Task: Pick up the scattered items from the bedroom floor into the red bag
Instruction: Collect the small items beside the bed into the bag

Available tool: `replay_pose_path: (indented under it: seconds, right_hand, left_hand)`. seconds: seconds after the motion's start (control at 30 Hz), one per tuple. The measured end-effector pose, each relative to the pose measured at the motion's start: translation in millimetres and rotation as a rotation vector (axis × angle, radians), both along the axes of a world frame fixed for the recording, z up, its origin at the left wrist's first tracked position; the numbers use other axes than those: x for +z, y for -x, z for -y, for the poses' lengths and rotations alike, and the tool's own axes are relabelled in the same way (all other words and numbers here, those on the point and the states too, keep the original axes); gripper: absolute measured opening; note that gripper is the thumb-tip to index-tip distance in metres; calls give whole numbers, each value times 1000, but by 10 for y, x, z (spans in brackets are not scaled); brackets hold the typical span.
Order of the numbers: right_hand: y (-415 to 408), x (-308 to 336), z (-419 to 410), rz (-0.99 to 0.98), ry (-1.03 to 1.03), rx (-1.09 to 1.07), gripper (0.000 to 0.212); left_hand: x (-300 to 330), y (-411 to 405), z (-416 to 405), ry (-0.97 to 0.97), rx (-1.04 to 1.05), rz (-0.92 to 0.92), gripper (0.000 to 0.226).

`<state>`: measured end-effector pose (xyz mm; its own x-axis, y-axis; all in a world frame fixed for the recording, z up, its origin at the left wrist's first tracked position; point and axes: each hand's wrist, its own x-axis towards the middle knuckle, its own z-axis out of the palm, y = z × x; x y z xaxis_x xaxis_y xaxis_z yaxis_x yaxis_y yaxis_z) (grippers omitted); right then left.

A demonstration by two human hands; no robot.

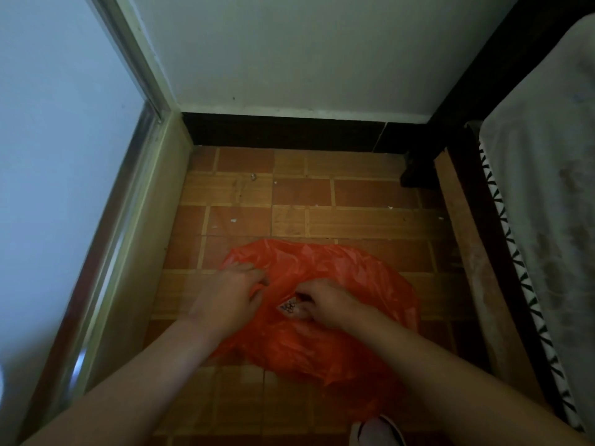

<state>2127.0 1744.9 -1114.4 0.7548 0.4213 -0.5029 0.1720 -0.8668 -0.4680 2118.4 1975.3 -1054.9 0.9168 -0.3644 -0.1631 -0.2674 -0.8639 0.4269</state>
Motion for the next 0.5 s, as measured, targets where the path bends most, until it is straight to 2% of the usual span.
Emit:
replay_pose_path:
  seconds: [0.1, 0.23, 0.37, 0.5]
  right_hand:
    - [-43, -66, -112, 51, 42, 58, 29]
    - [-53, -45, -64, 147, 24, -40, 24]
    - [99, 178, 95, 178, -2, -53, 21]
    - [452, 451, 176, 131, -32, -22, 36]
  left_hand:
    - [20, 35, -103, 7, -7, -5, 21]
    - [29, 94, -211, -46, 1, -16, 24]
    - [108, 179, -236, -133, -71, -62, 52]
    - [200, 276, -192, -252, -203, -163, 80]
